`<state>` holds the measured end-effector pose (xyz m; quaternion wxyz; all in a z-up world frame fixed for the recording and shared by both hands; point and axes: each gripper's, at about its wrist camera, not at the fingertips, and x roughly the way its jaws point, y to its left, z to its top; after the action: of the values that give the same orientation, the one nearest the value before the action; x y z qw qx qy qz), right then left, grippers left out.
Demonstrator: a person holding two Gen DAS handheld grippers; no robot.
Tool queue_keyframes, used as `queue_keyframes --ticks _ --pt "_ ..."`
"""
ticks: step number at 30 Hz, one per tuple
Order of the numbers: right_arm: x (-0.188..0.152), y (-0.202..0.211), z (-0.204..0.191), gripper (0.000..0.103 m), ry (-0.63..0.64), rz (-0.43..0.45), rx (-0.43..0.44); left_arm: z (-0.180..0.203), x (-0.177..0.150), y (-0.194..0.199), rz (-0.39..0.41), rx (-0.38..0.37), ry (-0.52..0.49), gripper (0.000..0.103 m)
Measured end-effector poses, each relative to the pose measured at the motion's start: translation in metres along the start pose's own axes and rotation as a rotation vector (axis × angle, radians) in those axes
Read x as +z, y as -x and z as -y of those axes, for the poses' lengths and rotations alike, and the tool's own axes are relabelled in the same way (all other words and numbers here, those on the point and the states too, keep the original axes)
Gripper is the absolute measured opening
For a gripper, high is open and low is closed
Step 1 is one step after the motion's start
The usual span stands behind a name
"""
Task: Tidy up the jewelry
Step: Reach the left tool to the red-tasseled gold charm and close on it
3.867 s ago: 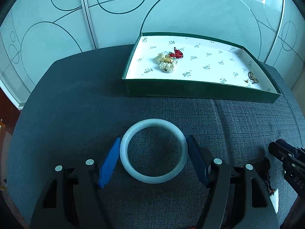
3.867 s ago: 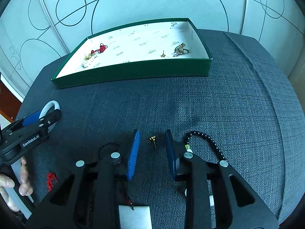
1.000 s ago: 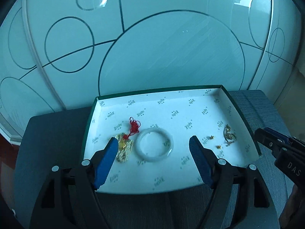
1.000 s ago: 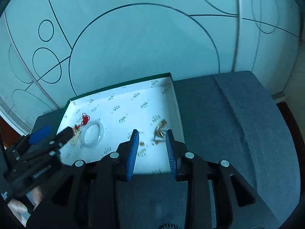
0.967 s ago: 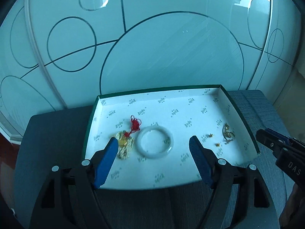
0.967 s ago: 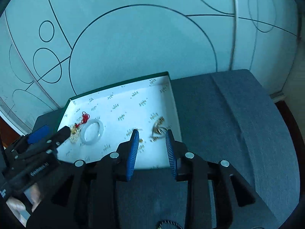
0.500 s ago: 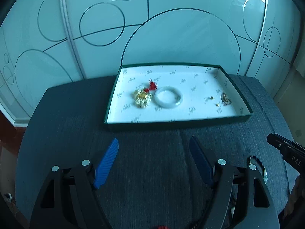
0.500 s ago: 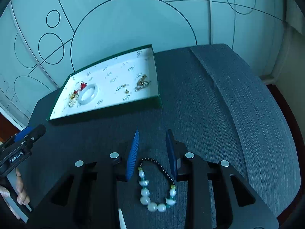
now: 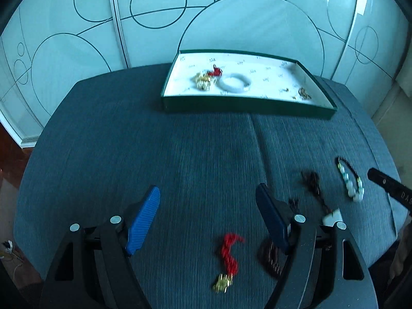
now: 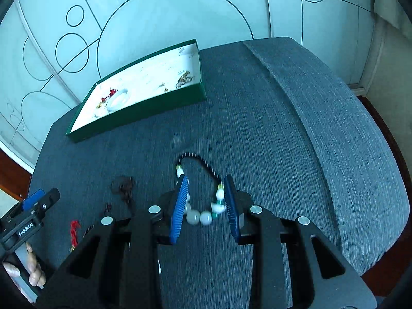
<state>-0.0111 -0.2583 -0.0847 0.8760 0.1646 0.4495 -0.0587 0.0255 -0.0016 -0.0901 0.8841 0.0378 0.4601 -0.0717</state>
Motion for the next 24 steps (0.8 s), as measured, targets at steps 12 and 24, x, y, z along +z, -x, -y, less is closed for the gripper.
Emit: queue_keyframes --ticks 12,24 --pt "-0.027 0.018 0.0 0.029 -0.012 -0.001 0.021 0.0 -0.053 -0.001 -0.069 0.013 -0.011 0.066" --pt "-0.034 0.02 -0.002 0.029 -0.01 0.0 0.03 0.008 -0.054 -0.015 -0.056 0.003 -0.042 0.056"
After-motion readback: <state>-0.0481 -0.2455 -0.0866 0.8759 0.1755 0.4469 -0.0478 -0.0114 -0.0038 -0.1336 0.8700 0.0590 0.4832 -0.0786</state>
